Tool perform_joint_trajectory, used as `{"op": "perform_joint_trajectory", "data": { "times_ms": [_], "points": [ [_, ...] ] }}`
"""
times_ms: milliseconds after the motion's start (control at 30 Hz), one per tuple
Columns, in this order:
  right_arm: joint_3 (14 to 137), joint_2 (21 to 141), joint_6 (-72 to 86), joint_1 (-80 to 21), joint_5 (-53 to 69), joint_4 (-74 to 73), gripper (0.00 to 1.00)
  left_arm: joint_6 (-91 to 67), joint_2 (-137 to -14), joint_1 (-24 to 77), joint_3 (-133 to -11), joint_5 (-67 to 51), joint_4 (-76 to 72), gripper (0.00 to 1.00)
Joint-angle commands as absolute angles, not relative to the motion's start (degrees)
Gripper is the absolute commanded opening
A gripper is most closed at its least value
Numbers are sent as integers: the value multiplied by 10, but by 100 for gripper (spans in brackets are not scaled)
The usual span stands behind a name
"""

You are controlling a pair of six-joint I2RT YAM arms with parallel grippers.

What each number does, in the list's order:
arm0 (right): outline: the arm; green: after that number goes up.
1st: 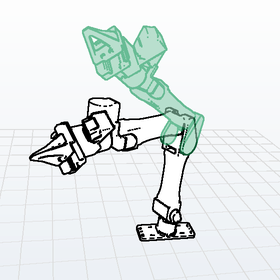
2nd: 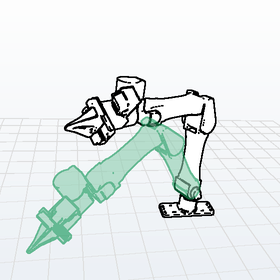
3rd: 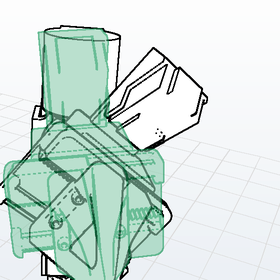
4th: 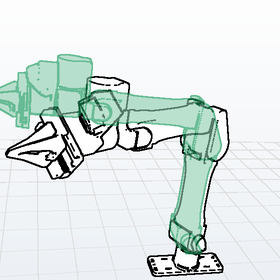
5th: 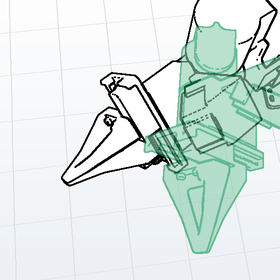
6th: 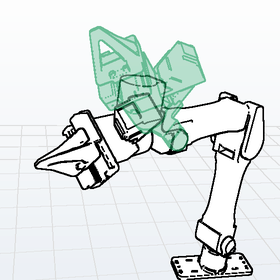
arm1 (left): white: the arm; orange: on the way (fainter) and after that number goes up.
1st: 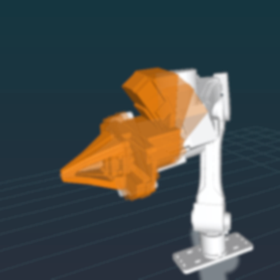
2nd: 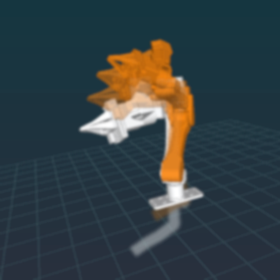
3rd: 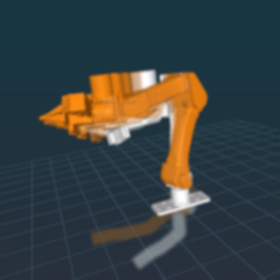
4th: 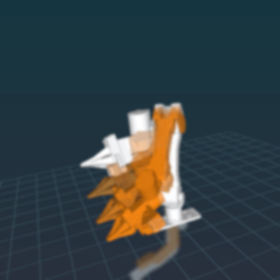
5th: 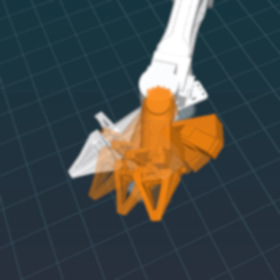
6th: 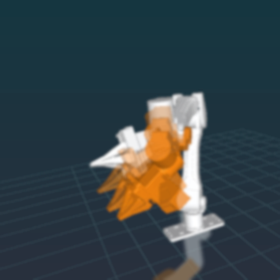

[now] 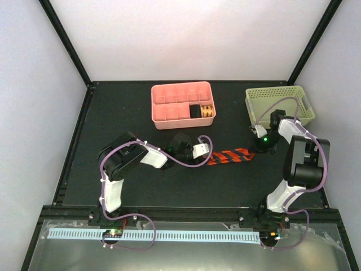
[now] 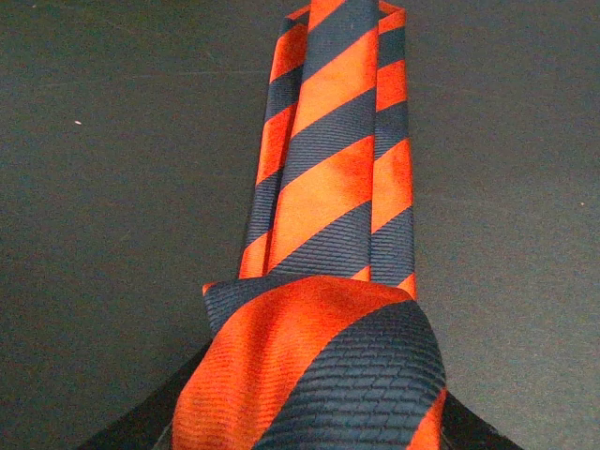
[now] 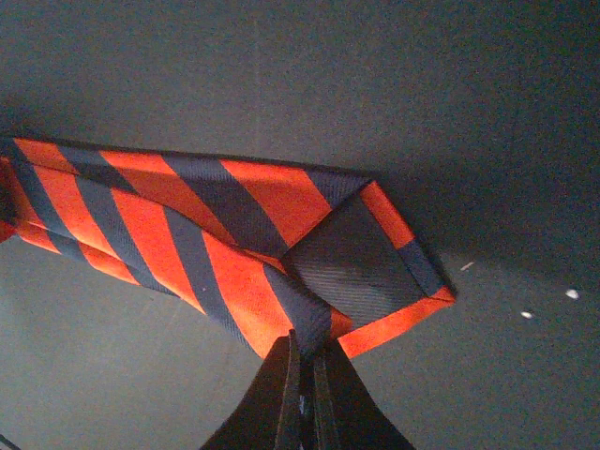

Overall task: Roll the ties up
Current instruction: Roll the tie at the center of the board.

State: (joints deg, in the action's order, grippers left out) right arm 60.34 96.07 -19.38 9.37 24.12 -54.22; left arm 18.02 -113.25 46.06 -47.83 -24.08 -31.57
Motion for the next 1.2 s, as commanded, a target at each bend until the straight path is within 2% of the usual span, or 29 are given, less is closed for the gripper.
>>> {"op": "perform_joint_trajectory", "data": {
  "times_ms": [0, 200, 433, 633, 733, 800, 833, 933, 1000, 1067, 1167],
  "points": [
    [621, 1006, -208, 96, 222, -516, 2, 192, -1146, 461, -473, -207, -232, 36],
    [604, 1009, -211, 96, 195, -498, 21, 190, -1149, 461, -475, -208, -230, 36],
    [659, 942, -215, 97, 216, -501, 62, 191, -1150, 461, -476, -210, -226, 36],
    [666, 890, -214, 89, 350, -499, 64, 192, -1150, 461, -476, -209, -225, 36],
    [637, 820, -202, 82, 373, -427, 69, 192, -1150, 461, -477, -209, -223, 36],
    [609, 773, -175, 82, 368, -353, 95, 192, -1150, 461, -477, -209, -221, 36],
    [596, 757, -152, 82, 359, -315, 100, 192, -1150, 461, -476, -208, -221, 36],
    [593, 752, -113, 83, 364, -287, 100, 193, -1149, 461, -475, -207, -221, 36],
    [615, 781, -136, 83, 444, -339, 100, 193, -1150, 461, -475, -205, -221, 36],
    [632, 820, -148, 81, 544, -399, 91, 192, -1150, 462, -476, -203, -222, 36],
    [591, 849, -91, 63, 595, -392, 82, 192, -1151, 461, -477, -203, -222, 36]
  ]
}}
